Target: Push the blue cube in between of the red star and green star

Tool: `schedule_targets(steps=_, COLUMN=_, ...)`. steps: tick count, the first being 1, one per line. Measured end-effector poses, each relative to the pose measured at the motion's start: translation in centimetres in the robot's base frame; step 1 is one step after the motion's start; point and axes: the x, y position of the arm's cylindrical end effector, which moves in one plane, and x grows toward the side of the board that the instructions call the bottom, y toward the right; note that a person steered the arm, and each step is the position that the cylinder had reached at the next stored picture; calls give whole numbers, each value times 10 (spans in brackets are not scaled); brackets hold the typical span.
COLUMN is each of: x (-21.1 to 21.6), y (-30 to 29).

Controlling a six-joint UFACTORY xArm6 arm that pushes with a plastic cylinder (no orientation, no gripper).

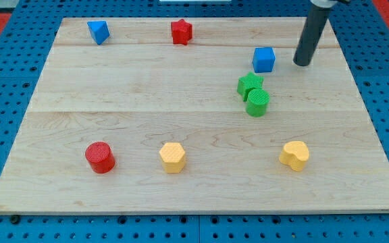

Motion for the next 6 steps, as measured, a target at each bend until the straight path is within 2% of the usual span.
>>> schedule_targets(steps=1, x=-4, y=-69)
schedule_targets(steps=2, x=-4, y=-114)
schedule_targets(steps=4, x=104, y=28)
schedule_targets(steps=5, x=179, y=56)
schedule_targets(steps=6, x=243, y=48)
